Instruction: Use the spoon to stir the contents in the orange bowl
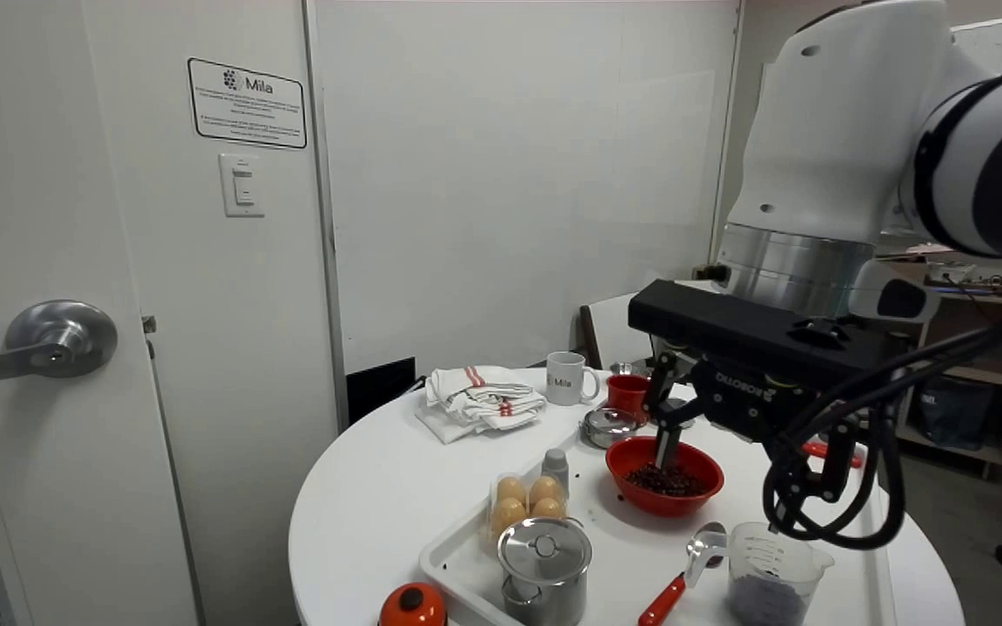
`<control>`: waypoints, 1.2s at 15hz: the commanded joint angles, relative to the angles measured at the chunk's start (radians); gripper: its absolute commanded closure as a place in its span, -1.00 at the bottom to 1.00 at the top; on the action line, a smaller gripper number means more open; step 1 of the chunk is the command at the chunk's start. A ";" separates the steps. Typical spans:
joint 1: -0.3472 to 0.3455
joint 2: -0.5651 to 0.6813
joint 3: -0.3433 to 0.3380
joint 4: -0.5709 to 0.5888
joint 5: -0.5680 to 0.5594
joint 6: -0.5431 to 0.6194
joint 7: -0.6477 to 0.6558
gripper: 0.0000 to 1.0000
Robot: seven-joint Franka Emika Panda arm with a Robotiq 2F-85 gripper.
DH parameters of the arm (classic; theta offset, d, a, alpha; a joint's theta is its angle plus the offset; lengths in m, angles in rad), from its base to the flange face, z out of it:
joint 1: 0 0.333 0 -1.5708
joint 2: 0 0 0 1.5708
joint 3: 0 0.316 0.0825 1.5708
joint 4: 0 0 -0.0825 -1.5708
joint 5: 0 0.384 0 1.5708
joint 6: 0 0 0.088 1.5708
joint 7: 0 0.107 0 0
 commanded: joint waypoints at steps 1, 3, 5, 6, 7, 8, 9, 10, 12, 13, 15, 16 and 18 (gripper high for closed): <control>-0.003 0.042 0.026 0.071 0.075 -0.046 -0.077 -1.00; 0.020 0.033 -0.003 0.043 0.059 -0.016 -0.052 -1.00; 0.020 0.037 0.002 0.055 0.070 -0.026 -0.064 -1.00; 0.030 0.025 -0.006 0.053 0.055 -0.037 -0.055 -1.00; 0.038 0.035 -0.017 0.073 0.049 -0.053 -0.037 -1.00; 0.032 0.057 -0.013 0.098 0.061 -0.064 -0.055 -1.00; 0.023 0.081 -0.009 0.125 0.076 -0.077 -0.069 -1.00; 0.011 0.107 -0.001 0.151 0.096 -0.091 -0.084 -1.00; -0.016 0.156 0.017 0.203 0.146 -0.122 -0.129 -1.00; -0.020 0.183 0.014 0.231 0.166 -0.139 -0.139 -1.00; -0.036 0.235 0.015 0.281 0.213 -0.169 -0.181 -1.00; -0.040 0.257 0.012 0.300 0.231 -0.181 -0.195 -1.00; -0.054 0.294 0.013 0.322 0.266 -0.195 -0.225 -1.00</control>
